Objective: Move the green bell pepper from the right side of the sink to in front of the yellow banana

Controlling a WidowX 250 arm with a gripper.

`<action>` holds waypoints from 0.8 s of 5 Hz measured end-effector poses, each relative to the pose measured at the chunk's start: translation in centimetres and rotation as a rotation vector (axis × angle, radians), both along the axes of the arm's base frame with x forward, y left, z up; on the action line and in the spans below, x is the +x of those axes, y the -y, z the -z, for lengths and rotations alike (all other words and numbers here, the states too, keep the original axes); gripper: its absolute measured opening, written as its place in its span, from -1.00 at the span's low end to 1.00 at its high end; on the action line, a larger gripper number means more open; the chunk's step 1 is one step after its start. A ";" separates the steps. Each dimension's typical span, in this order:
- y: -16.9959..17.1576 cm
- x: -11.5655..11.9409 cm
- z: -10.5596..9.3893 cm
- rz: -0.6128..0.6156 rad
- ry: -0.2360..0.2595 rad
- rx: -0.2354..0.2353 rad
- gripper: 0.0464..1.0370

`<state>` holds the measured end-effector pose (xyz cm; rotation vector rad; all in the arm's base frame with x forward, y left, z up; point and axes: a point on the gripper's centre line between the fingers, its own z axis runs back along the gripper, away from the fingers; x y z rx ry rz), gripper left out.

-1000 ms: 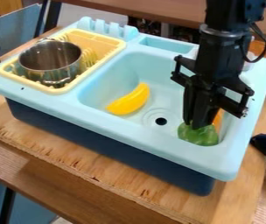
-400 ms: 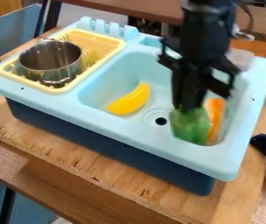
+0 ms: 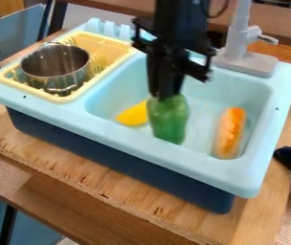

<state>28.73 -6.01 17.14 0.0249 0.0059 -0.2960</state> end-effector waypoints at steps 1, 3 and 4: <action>-1.4 0.9 1.1 -0.038 -0.038 0.009 -0.95; -4.2 3.0 3.1 -0.093 -0.095 0.009 -0.95; -4.4 3.3 4.0 -0.087 -0.114 0.026 -0.95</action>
